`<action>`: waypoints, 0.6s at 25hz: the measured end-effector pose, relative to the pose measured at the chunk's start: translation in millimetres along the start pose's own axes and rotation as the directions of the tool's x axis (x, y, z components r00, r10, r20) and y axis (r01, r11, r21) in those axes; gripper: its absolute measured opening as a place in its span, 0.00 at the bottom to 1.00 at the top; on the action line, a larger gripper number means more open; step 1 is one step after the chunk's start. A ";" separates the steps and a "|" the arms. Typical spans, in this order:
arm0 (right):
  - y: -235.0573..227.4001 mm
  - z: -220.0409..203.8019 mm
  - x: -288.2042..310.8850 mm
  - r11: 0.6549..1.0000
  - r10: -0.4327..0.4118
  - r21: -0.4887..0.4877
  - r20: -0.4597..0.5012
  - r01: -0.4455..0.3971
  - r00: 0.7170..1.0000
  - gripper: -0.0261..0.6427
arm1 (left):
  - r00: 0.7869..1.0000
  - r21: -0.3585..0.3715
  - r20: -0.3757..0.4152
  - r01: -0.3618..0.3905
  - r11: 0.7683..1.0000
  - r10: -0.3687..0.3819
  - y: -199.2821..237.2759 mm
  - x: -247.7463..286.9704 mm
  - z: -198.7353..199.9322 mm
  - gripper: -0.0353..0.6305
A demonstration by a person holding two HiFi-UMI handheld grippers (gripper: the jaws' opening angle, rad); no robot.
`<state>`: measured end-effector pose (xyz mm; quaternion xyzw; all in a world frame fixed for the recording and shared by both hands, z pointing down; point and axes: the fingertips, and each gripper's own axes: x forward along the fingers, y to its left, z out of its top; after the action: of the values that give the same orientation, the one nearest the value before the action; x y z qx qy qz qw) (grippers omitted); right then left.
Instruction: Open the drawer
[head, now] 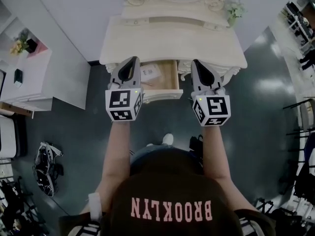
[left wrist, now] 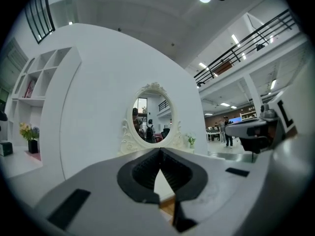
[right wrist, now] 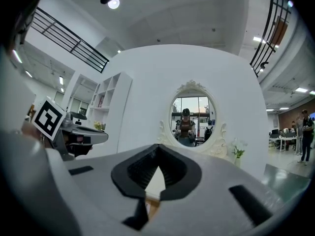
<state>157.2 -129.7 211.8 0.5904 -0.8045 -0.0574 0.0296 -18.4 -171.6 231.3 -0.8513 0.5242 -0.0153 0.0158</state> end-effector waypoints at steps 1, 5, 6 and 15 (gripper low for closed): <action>-0.2 1.9 -0.6 1.000 -0.001 0.000 0.005 0.001 1.000 0.03 | 1.000 0.007 0.007 0.002 1.000 -0.002 -0.5 -0.4 3.1 0.06; -1.2 6.1 -3.6 1.000 -0.004 0.000 0.006 0.004 1.000 0.03 | 1.000 0.022 0.031 0.004 1.000 -0.005 -3.7 -3.2 14.1 0.06; -1.2 6.4 -4.1 1.000 -0.006 0.005 0.004 0.006 1.000 0.03 | 0.999 0.025 0.036 0.006 1.000 -0.007 -4.1 -4.2 16.4 0.06; 7.5 7.1 -10.3 1.000 -0.014 0.011 -0.004 0.015 1.000 0.03 | 0.999 0.048 0.048 0.020 0.999 -0.022 -5.5 -15.9 23.4 0.06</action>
<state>152.4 -117.3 206.0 0.5965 -0.8005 -0.0520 0.0273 -19.7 -154.6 208.0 -0.8563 0.5142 -0.0074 0.0486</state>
